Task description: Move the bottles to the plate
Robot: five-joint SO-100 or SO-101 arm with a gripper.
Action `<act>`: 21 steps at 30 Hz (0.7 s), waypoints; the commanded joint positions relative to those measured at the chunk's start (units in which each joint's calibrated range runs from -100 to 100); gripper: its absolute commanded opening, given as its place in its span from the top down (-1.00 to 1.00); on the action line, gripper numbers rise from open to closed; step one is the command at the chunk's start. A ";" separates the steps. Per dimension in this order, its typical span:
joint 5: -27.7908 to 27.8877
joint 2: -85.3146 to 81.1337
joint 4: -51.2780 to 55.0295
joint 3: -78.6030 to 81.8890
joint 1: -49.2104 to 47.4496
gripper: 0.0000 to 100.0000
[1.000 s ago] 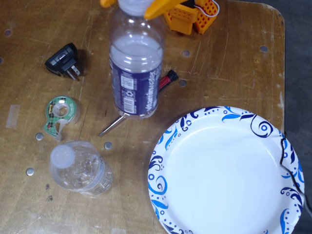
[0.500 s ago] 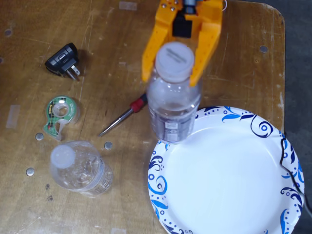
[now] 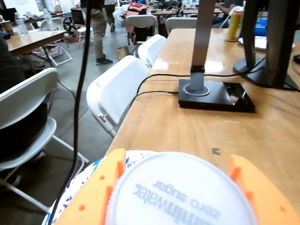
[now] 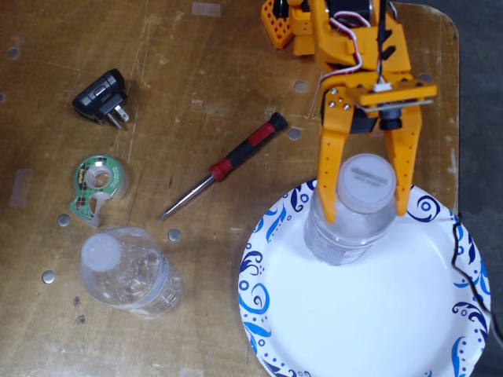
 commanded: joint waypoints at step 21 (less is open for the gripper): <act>-0.15 0.27 -11.58 12.61 -4.97 0.68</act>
